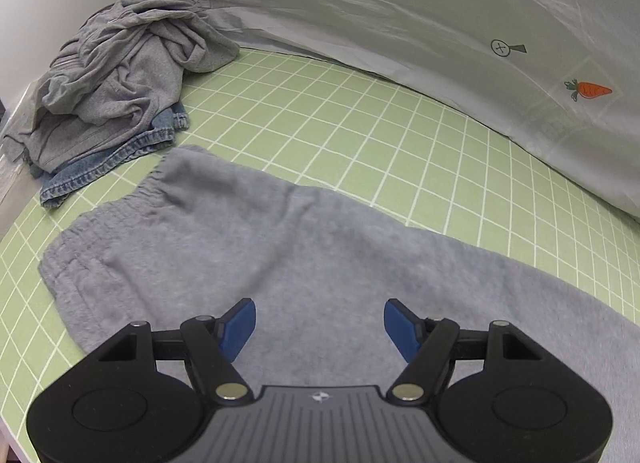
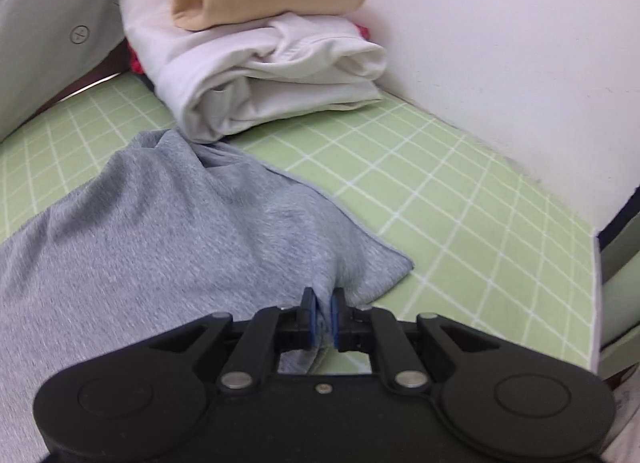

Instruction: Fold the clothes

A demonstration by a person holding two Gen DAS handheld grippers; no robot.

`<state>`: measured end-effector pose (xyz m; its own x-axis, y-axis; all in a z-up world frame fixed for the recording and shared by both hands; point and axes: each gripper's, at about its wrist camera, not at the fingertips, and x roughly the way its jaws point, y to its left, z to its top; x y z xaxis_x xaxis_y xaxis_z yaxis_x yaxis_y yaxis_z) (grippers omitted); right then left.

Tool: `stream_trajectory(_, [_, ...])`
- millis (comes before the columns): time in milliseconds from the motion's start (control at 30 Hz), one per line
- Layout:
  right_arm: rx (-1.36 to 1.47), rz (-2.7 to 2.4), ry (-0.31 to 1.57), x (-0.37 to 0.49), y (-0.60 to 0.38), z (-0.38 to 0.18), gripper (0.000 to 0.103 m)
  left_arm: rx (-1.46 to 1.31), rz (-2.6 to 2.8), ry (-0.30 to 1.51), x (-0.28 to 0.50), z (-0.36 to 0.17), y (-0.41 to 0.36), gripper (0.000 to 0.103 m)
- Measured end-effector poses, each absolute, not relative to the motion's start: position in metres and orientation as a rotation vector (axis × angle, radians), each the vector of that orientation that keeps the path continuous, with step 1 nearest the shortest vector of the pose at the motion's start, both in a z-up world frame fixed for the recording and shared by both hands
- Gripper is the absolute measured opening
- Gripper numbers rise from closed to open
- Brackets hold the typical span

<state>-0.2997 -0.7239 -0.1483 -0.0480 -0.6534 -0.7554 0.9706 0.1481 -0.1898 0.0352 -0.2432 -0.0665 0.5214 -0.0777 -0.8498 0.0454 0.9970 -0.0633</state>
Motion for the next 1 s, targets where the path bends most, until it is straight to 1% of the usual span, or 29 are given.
stream_trajectory(33, [0.468, -1.410, 0.871, -0.305, -0.725, -0.147, 0.014, -0.045, -0.064, 1.020, 0.034, -0.065, -0.236, 0.072])
stream_trajectory(67, [0.470, -1.406, 0.867, -0.307, -0.723, -0.143, 0.027, -0.056, -0.055, 1.019, 0.032, -0.064, -0.229, 0.072])
stream_trajectory(100, [0.468, -1.394, 0.849, -0.306, -0.718, -0.137, 0.035, -0.067, -0.045, 1.019, 0.031, -0.063, -0.222, 0.073])
stream_trajectory(167, [0.460, -1.368, 0.807, -0.302, -0.708, -0.125, 0.068, -0.086, -0.026, 1.014, 0.029, -0.061, -0.205, 0.075])
stream_trajectory(200, [0.449, -1.346, 0.786, -0.296, -0.701, -0.119, 0.076, -0.099, -0.016, 1.011, 0.028, -0.060, -0.195, 0.078])
stream_trajectory(233, [0.436, -1.317, 0.770, -0.288, -0.691, -0.113, 0.088, -0.112, -0.006, 1.008, 0.027, -0.059, -0.185, 0.079])
stream_trajectory(267, [0.422, -1.287, 0.753, -0.280, -0.681, -0.107, 0.096, -0.126, 0.004, 1.003, 0.027, -0.059, -0.176, 0.079])
stream_trajectory(333, [0.410, -1.216, 0.743, -0.262, -0.660, -0.099, 0.100, -0.154, 0.024, 0.992, 0.027, -0.060, -0.156, 0.079])
stream_trajectory(567, [0.384, -0.955, 0.791, -0.198, -0.571, -0.085, 0.100, -0.207, 0.055, 0.937, 0.036, -0.063, -0.088, 0.079])
stream_trajectory(767, [0.278, -0.790, 0.880, -0.146, -0.494, -0.083, 0.100, -0.104, -0.054, 0.897, 0.067, -0.069, -0.059, 0.078])
stream_trajectory(1000, [0.302, -0.751, 0.947, -0.100, -0.444, -0.092, 0.100, -0.032, -0.248, 0.912, 0.102, -0.088, -0.040, 0.077])
